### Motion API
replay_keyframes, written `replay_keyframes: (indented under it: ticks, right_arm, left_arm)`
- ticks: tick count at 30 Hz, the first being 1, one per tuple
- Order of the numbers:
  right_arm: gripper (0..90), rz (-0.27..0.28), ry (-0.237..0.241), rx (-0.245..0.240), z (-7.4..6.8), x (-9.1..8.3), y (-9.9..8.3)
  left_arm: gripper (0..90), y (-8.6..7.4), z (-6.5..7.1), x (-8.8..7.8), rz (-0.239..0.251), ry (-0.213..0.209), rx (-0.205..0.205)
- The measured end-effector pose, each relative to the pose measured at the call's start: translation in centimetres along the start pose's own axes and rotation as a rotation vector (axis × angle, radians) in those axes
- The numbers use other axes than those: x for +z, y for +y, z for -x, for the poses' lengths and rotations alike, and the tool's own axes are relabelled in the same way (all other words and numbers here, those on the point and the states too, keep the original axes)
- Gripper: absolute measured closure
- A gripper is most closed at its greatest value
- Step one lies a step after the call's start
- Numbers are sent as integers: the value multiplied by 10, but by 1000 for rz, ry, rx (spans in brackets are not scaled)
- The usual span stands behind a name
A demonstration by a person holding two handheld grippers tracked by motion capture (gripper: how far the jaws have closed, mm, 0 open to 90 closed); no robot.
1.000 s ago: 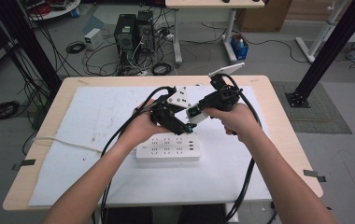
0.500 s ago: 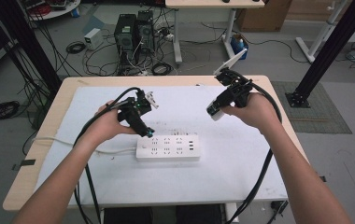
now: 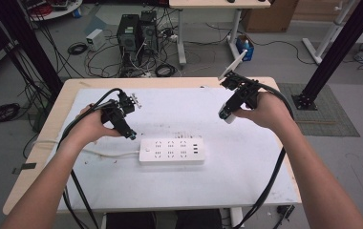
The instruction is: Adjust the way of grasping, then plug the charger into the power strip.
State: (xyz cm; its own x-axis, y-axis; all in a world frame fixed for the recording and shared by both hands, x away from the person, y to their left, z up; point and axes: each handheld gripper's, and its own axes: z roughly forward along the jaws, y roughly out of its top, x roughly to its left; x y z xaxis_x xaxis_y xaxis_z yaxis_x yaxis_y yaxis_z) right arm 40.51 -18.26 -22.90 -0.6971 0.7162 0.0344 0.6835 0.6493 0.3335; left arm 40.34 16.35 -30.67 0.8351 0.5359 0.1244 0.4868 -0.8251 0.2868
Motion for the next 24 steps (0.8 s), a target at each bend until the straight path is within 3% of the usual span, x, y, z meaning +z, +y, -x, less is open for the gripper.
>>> replay_keyframes:
  ticks: [3, 4, 7, 9, 10, 11, 13, 17, 20, 24]
  right_arm:
    - [620, 0, 9, -9, 0, 0, 0]
    - [620, -18, 6, -87, -2, 6, 4]
    - [620, -35, 1, -146, -8, 14, 10]
    - [620, -48, 10, -215, -14, 23, 17]
    - [620, -48, 10, -215, -14, 23, 17]
    - [620, -62, 29, -262, -21, 32, 23]
    - [620, -74, 36, -285, -24, 36, 25]
    - [621, -110, 63, -415, -43, 64, 36]
    - [620, -147, 82, -452, -52, 84, 41]
    - [621, -183, 83, -539, -63, 107, 45]
  left_arm:
    - [160, -2, 1, 0, -2, -11, 0]
    - [160, -3, 2, 0, 1, -10, -7]
    - [160, -6, 3, 1, 8, -15, -7]
    - [160, -8, 5, 0, 10, -17, -9]
    - [160, -8, 5, 0, 10, -17, -9]
    - [160, -11, 6, -2, 14, -22, -14]
    - [160, -13, 6, -3, 12, -25, -15]
    - [160, -21, 9, -7, 31, -26, -16]
    - [160, -28, 13, -9, 54, -29, -29]
    - [160, -33, 16, -9, 63, -31, -34]
